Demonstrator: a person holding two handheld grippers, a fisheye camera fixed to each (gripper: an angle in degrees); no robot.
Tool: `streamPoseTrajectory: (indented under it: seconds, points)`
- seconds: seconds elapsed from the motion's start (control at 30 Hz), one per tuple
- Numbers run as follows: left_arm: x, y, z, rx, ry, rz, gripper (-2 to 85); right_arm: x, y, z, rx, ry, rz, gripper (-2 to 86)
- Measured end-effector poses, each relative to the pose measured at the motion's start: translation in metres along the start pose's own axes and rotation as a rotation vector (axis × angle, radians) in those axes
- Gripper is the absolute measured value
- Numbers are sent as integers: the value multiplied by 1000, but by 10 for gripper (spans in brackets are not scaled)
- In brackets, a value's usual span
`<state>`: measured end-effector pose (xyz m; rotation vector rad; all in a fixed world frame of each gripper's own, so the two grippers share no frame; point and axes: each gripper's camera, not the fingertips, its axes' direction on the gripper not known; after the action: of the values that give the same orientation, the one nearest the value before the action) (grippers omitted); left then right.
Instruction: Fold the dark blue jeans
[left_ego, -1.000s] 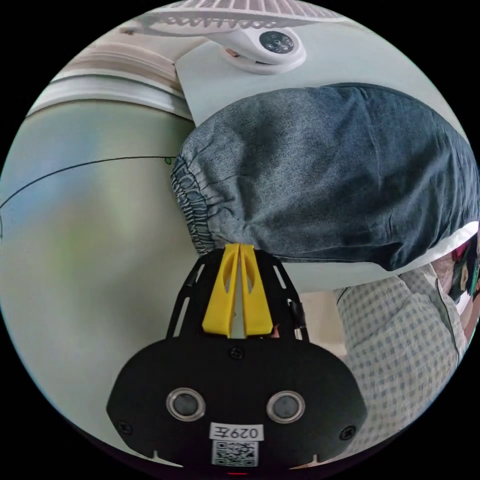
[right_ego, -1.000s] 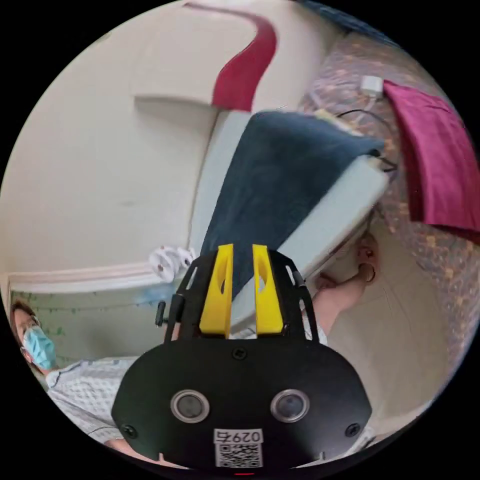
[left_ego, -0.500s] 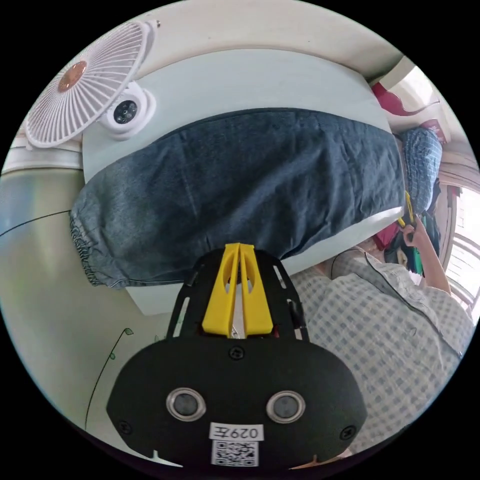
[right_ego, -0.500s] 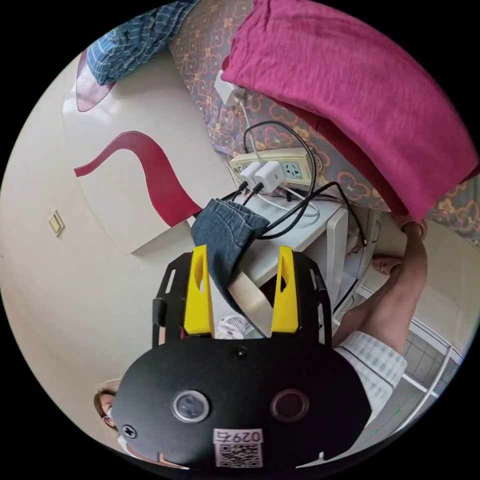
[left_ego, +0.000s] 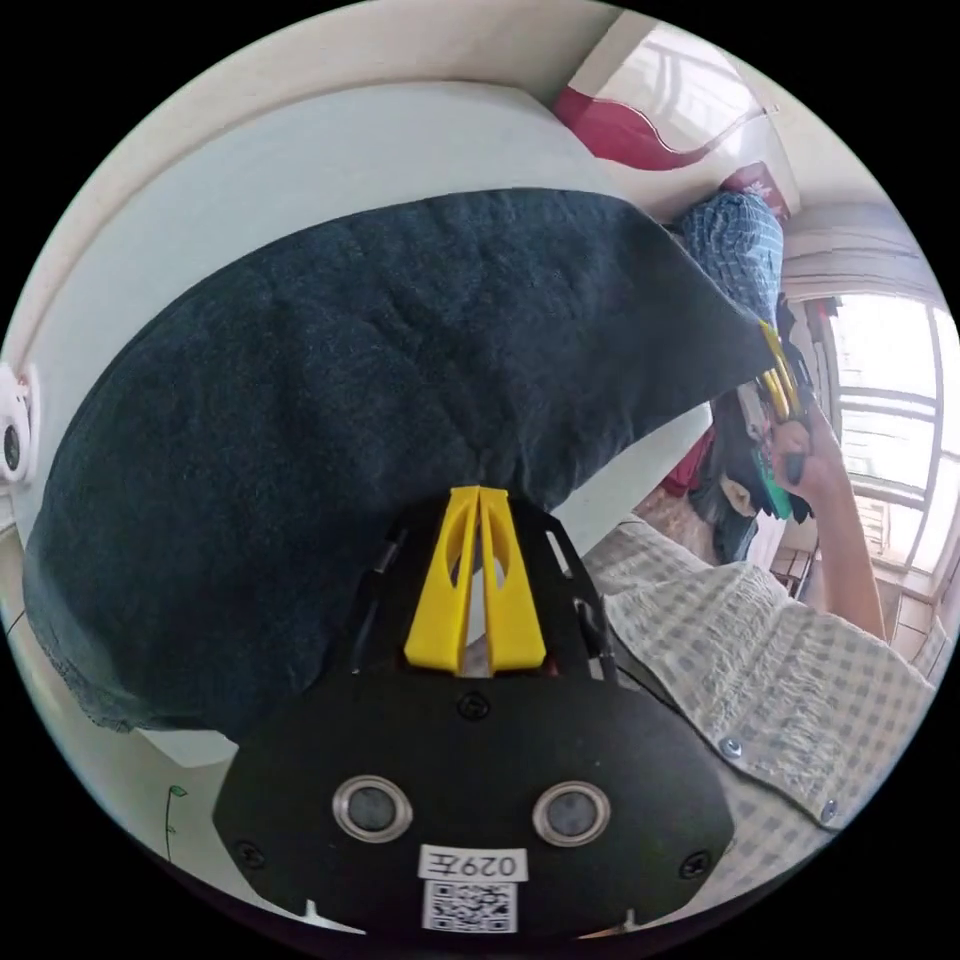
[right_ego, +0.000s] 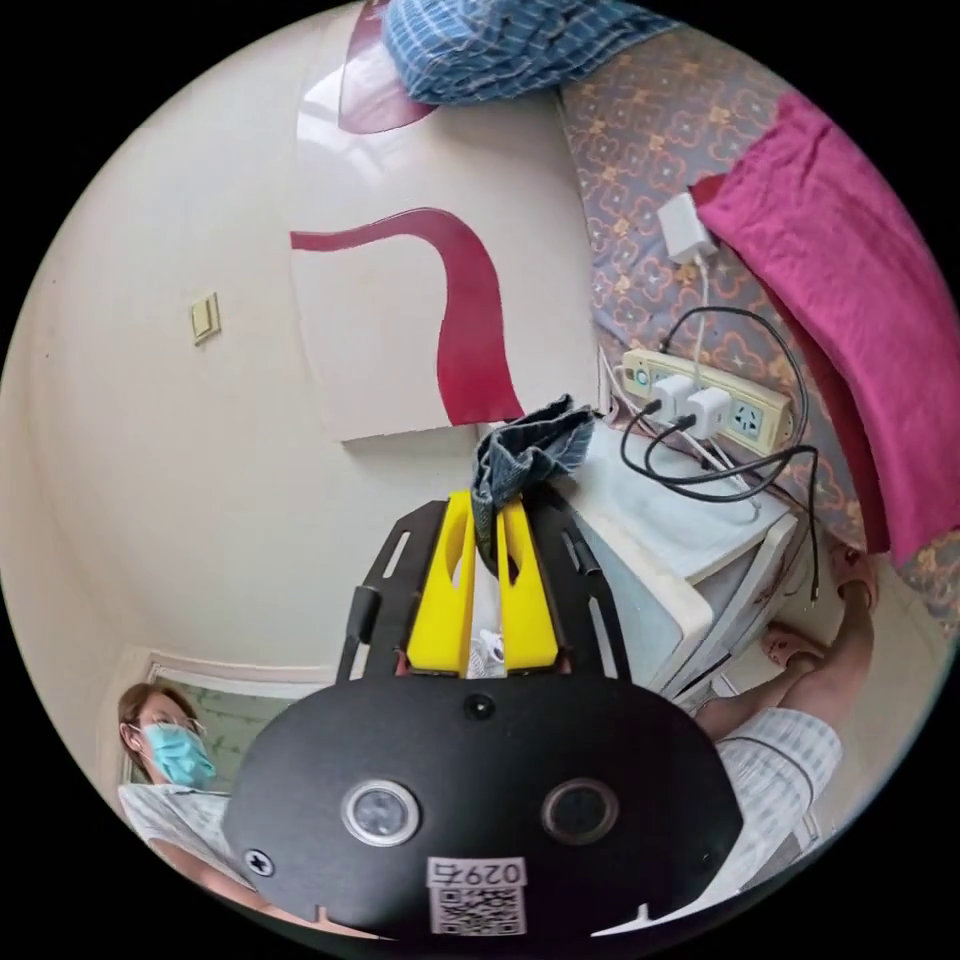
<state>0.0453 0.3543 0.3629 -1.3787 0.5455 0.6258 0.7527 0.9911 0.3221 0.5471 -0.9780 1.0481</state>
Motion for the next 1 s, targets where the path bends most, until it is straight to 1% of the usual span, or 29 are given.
streamPoseTrajectory:
  seconds: [0.03,0.1,0.13,0.2,0.23,0.3,0.33,0.4,0.43,0.5,0.57,0.63,0.7,0.8,0.93,1.0]
  points:
    - [-3,1,0,5,18,3,-10,-13,6,6,-14,12,-43,8]
    - [-21,15,-12,82,69,-30,-10,-76,34,43,-104,78,-267,7]
    - [-27,20,-17,102,79,-49,-10,-93,43,56,-136,101,-333,7]
    - [-57,42,-33,179,130,-137,-10,-157,93,118,-294,200,-619,7]
    - [-65,48,-36,197,145,-161,-10,-171,110,136,-344,227,-691,7]
    - [-99,71,-46,254,206,-251,-10,-205,191,212,-562,354,-957,7]
    - [-107,77,-47,265,217,-270,-10,-206,213,231,-612,391,-1007,8]
    - [-134,94,-50,277,221,-328,-10,-187,294,303,-809,540,-1161,8]
    - [-139,98,-50,275,217,-337,-10,-177,312,319,-866,579,-1186,8]
    - [-155,110,-49,265,208,-342,-10,-139,363,374,-1095,717,-1230,8]
    - [-164,115,-44,236,210,-333,-10,-126,386,396,-1124,791,-1220,9]
    - [-172,119,-39,214,212,-322,-10,-132,403,407,-1069,809,-1213,9]
    - [-181,119,-29,175,230,-296,-10,-151,423,417,-973,815,-1228,10]
    - [-191,111,-17,130,254,-257,-10,-170,447,434,-900,814,-1266,10]
    - [-201,96,-2,65,189,-212,-10,-173,476,463,-952,795,-1264,9]
    - [-206,87,3,27,211,-191,-10,-164,489,483,-978,862,-1264,9]
